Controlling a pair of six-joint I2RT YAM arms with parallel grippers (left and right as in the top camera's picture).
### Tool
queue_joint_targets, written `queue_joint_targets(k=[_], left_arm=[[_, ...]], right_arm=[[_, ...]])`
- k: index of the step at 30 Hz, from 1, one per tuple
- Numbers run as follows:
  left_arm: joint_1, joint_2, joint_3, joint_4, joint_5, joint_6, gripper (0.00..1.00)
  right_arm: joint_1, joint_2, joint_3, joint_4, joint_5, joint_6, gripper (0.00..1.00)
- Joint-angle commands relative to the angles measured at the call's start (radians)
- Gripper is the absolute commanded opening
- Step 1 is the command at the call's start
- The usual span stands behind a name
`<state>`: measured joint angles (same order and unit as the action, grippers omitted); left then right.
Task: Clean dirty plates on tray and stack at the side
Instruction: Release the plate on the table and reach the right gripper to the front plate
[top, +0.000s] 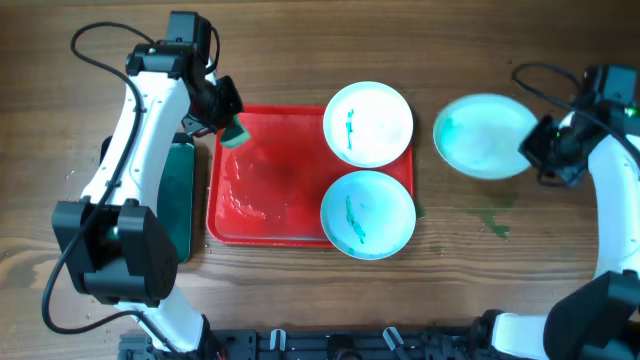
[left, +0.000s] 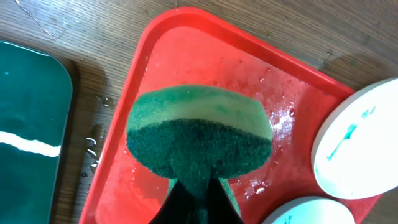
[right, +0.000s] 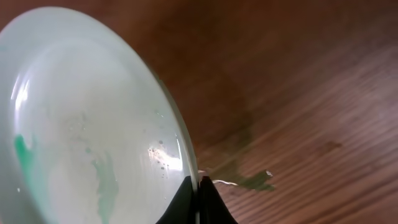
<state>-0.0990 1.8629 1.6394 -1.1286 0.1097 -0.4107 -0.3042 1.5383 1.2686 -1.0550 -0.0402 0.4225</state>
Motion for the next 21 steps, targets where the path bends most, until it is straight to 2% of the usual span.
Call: queue_joint_targets(k=[1,6,8,9,11,12,14,18,21], left_arm=[[-0.004,-0.017,0.008,0.017,-0.026,-0.017,0.04],[-0.004,-0.017,0.008,0.02,-0.026,-0.017,0.04],[-0.004,-0.017,0.008,0.019,-0.026,-0.017,0.04],[-0.004,-0.017,0.008,0.019,-0.026,-0.017,0.04],[-0.004,-0.017,0.008,0.019,-0.026,-0.017,0.04],[-0.004,-0.017,0.008,0.019,-0.026,-0.017,0.04],[-0.004,-0.017,0.008,0.019,-0.026,-0.018,0.04],[-0.004,-0.017,0.008,0.019,-0.026,-0.025,0.04],[-0.004,-0.017,0.008,0.019,-0.025,-0.044,0.04]], right_arm=[[-0.029,-0.016,-0.127,0.072,0.019,0.032,0.04],[-0.03,-0.013,-0.271,0.216,0.031,0.037,0.04],[-0.03,-0.006,-0.31,0.254,0.067,0.068,0.18],[-0.03,-0.004,-0.323,0.262,0.072,0.066,0.33],[-0.03,-0.006,-0.32,0.253,0.061,0.041,0.39],[-0.03,-0.007,-0.31,0.24,0.057,0.039,0.39],[-0.027,-0.016,-0.242,0.183,-0.008,-0.011,0.33],[0.02,-0.084,-0.096,0.12,-0.284,-0.206,0.36],[0.12,-0.127,-0.081,0.108,-0.361,-0.264,0.38]])
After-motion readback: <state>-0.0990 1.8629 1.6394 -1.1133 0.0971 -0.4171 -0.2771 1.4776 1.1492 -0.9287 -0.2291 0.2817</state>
